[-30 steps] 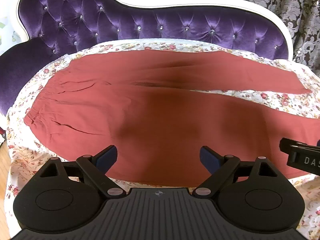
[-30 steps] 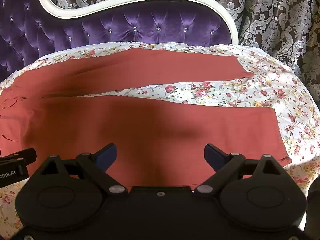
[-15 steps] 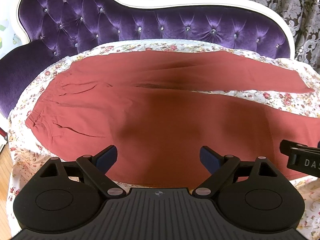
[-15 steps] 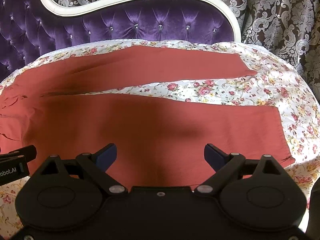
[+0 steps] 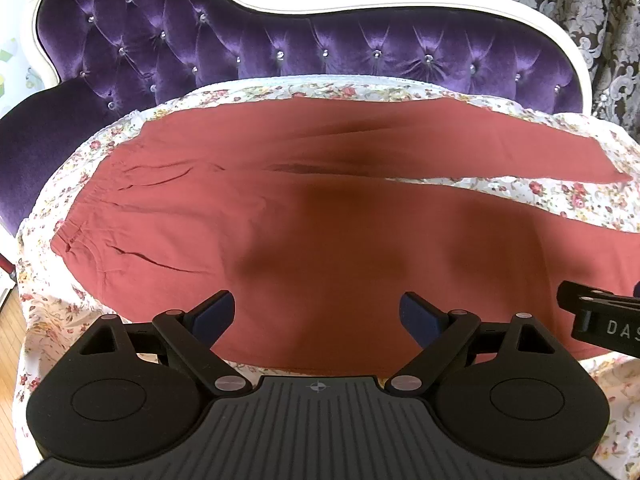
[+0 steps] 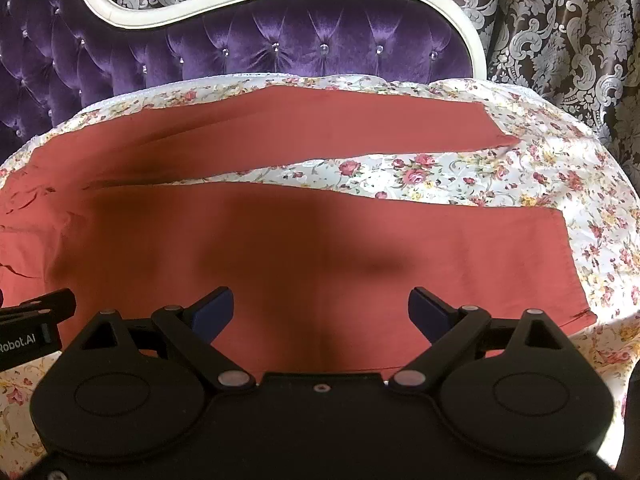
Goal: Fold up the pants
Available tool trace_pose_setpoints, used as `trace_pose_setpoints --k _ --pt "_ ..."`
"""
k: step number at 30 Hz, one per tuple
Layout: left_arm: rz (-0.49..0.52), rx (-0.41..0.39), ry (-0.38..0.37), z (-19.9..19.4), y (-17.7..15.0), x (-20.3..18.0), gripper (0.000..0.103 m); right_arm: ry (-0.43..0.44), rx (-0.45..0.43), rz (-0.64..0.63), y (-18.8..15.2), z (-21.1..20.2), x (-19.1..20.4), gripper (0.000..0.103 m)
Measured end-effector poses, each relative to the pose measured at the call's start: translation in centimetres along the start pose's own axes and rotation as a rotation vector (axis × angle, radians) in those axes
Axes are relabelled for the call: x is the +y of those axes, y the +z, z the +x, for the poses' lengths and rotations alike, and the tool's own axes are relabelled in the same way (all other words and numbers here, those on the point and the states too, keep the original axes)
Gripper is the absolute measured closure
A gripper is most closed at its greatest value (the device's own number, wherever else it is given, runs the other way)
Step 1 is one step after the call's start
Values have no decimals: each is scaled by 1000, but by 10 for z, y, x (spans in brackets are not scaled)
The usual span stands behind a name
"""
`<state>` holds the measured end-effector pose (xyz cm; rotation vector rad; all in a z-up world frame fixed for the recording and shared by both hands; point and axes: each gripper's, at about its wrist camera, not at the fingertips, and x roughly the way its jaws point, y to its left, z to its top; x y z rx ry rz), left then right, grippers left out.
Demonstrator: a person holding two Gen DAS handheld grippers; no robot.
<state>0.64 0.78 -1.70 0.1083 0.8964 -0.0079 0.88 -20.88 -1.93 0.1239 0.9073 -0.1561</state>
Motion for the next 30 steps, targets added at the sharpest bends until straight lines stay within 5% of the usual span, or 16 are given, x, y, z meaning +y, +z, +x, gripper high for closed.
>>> trace_pose_setpoints --k 30 --pt "9 1 9 3 2 -4 13 30 21 -2 0 6 1 9"
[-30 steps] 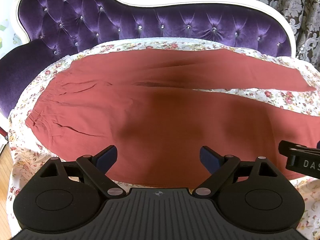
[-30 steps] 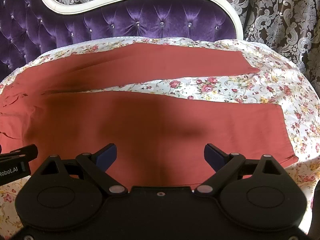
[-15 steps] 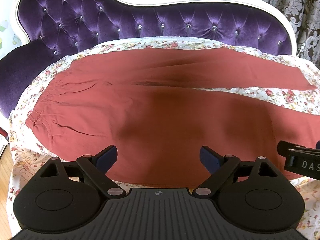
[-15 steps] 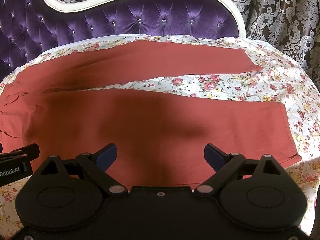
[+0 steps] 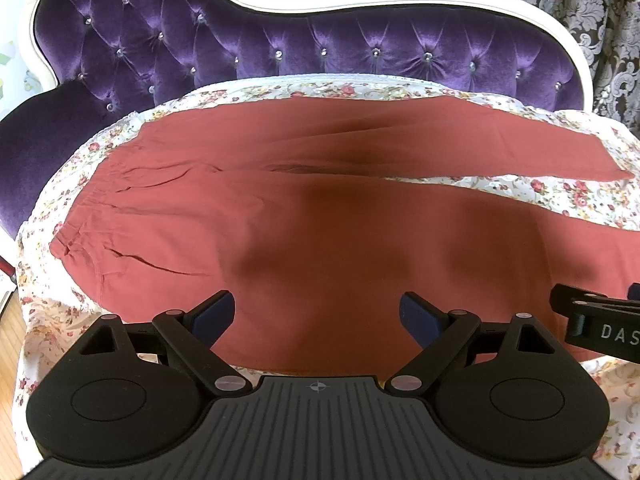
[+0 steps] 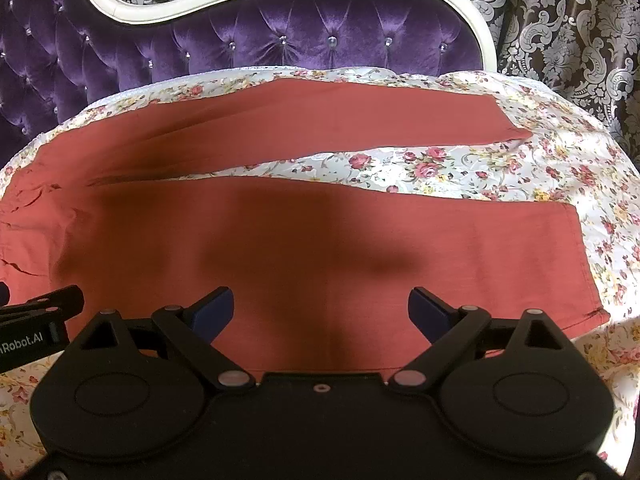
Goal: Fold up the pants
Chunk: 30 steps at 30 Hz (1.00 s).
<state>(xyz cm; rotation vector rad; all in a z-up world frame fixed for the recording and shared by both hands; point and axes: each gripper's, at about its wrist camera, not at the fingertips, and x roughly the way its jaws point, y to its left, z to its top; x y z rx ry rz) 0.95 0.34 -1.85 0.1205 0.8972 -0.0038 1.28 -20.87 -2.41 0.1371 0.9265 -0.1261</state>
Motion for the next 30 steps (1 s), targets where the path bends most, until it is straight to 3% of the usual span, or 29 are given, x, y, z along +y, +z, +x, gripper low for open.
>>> trace_pose_setpoints --k 6,14,20,25,30 --pt "-3 10 -15 6 0 0 13 16 5 -10 4 3 -1 10" --pt "31 36 -12 22 7 -5 14 74 22 58 8 15 -13 22" --pt "30 33 11 33 22 0 14 120 -38 -8 14 24 -21 26" --pt "45 26 34 50 43 3 14 161 -55 -50 51 48 -34 26" --pt "34 43 14 79 67 6 14 151 -83 -149 112 91 -47 27"
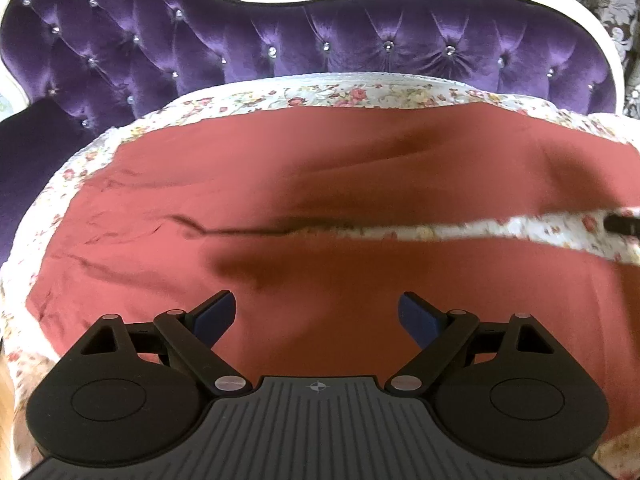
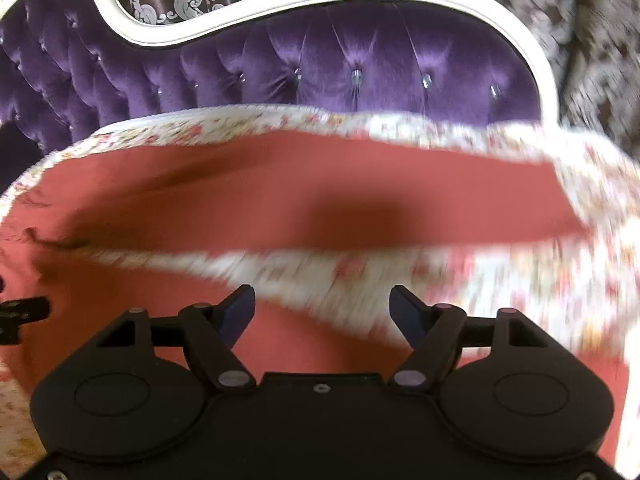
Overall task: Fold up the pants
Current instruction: 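Grasp the hem of one pant leg with the right gripper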
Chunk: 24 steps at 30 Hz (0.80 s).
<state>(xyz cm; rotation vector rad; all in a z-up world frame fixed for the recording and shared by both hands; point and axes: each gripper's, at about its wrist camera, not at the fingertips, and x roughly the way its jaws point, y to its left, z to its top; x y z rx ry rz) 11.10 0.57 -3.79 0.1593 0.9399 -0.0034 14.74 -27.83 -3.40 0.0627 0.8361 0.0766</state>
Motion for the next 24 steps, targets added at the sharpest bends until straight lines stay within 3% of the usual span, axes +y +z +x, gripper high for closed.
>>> trace_pose_setpoints --k 4,11,14,21,22,23,24 --pt "20 15 1 24 13 -1 14 37 14 -82 46 48 -18 35" --pt "35 86 -33 59 14 0 17 123 22 -247 97 118 -10 37" --pt "31 91 -49 62 12 2 16 149 4 -321 110 139 2 36" --pt "28 104 -78 64 14 9 16 259 103 -449 115 179 18 36" --pt "32 104 -78 64 15 8 16 293 108 -436 115 179 17 46" --pt "35 103 -79 64 15 8 17 332 114 -409 115 176 16 70" --pt "36 104 -81 63 17 8 17 336 115 -387 117 174 16 86"
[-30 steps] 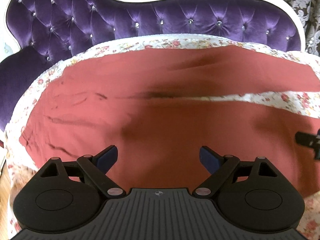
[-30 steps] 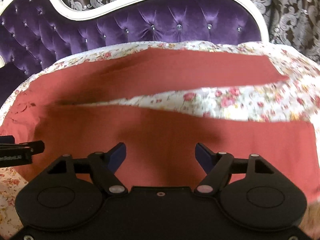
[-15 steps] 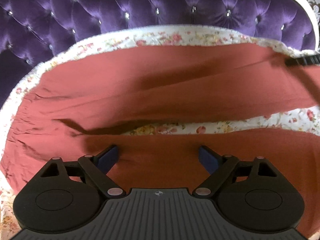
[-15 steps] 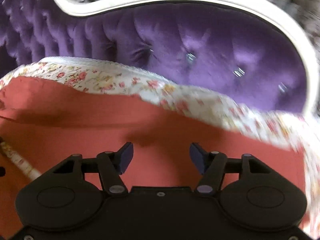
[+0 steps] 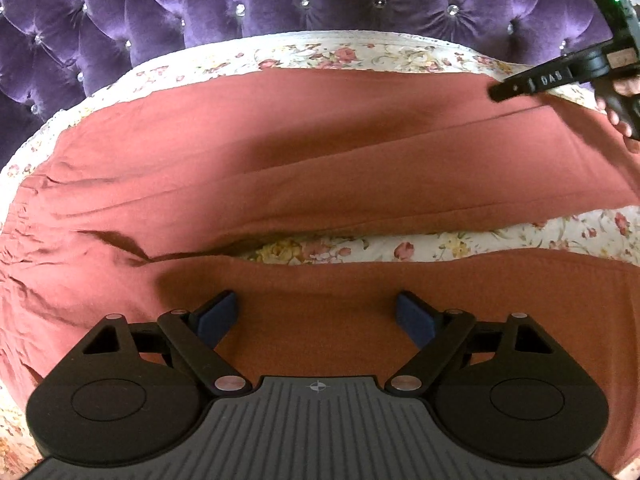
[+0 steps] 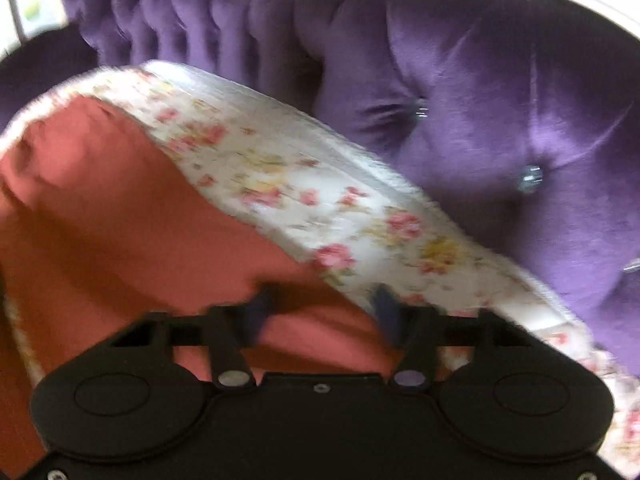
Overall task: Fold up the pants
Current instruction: 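Grasp the hem of one pant leg with the right gripper, then lift the held leg and lay it over the other leg with the right gripper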
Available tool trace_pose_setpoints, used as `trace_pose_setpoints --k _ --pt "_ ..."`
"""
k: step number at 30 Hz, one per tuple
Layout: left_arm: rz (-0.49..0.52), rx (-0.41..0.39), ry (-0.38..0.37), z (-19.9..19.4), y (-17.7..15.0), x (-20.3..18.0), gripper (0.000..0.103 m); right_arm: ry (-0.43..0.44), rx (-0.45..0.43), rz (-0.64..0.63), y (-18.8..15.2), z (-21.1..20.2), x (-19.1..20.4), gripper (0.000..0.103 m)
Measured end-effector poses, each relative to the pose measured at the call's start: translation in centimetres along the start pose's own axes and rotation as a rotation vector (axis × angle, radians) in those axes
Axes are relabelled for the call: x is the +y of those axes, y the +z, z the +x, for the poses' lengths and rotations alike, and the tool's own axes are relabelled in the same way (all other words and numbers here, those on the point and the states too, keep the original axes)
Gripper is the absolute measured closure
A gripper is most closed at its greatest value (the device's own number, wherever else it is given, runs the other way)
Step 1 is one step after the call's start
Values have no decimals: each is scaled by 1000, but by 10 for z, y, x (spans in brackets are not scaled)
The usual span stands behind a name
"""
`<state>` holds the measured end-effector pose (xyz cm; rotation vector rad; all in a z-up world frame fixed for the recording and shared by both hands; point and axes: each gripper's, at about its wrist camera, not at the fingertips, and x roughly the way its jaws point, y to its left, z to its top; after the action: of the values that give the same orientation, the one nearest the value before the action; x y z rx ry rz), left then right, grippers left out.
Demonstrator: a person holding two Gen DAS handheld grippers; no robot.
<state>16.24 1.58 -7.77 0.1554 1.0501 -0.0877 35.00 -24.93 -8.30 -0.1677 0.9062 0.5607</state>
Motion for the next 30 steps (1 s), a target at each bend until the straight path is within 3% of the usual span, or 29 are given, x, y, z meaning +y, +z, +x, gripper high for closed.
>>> trace_pose_setpoints --k 6,13,19,23,30 --pt "-19 -46 -17 -23 14 10 20 -51 -122 -82 -9 -60 40 90" --pt "-62 -121 -83 -53 49 17 20 -83 -211 -192 -60 -127 124 91" --pt "-86 -119 -161 -53 69 4 20 -149 -185 -228 -109 -127 179 92" --pt "-96 -75 -180 -39 79 -8 20 -170 -182 -204 -121 -118 189 92" --pt "-136 23 -141 -10 86 -18 20 -179 -203 -149 -127 -115 186 92"
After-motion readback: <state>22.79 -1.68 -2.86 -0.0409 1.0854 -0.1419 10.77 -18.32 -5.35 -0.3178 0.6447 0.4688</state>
